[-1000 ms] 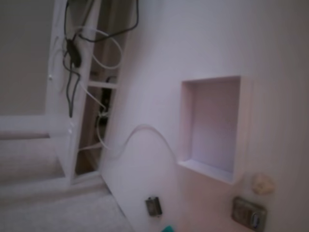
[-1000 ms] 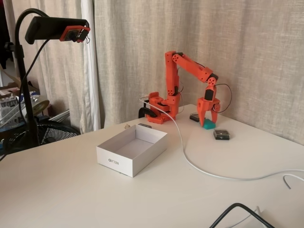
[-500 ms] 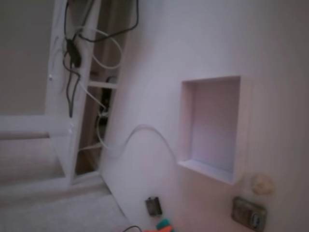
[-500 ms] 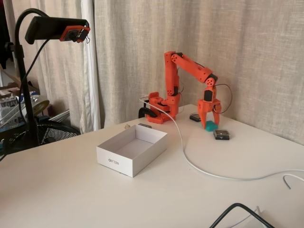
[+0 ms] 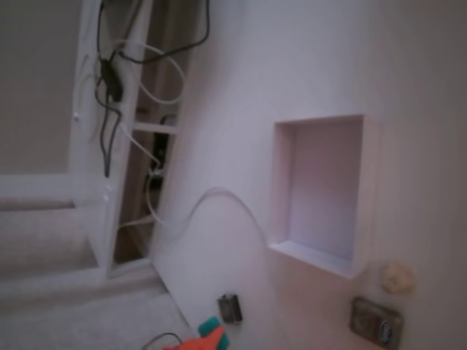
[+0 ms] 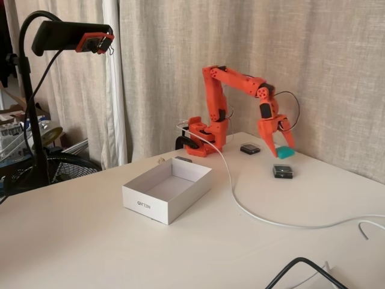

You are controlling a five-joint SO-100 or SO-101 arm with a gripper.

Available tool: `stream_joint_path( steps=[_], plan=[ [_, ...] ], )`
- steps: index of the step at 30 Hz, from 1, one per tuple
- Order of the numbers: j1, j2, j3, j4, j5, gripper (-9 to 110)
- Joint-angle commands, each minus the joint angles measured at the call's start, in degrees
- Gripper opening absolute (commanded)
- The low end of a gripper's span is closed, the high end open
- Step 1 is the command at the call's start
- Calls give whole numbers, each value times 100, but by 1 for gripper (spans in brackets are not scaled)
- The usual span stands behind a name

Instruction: Grasp the green cube and put it in the bin.

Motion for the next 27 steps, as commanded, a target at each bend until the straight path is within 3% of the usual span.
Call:
stream_joint_path(
  steps=[1, 7, 16, 22, 27],
  plan=[
    [668, 457, -624, 255, 26, -8],
    [2725, 466, -1441, 378, 18, -8],
    [6021, -53, -1336, -905, -44, -8],
    [6803, -316, -378, -2030, -615, -8],
    [7049, -422, -132, -2153, -712, -8]
  ],
)
